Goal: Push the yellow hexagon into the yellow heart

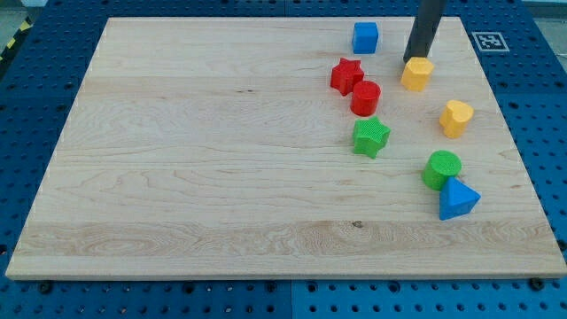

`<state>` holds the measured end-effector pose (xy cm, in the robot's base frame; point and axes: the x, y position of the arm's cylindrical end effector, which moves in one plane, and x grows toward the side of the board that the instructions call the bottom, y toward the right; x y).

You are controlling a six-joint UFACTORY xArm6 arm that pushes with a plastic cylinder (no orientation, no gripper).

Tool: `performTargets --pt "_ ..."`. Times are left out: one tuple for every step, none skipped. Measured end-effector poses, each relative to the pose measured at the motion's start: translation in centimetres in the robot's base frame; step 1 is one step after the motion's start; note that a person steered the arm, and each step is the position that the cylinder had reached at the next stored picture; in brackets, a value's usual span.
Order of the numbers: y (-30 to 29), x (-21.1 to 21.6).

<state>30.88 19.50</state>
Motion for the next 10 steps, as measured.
performTargets --pt "0.0 1.7" --pt "0.0 3.0" --pt "-0.5 3.3" --pt "-3.1 3.3" --pt "-6.0 3.3" --pt "-6.1 3.3" --pt "-5.6 3.8" --pt "-5.2 5.3" --pt "-3.5 6.3" --pt "-2.6 7.3"
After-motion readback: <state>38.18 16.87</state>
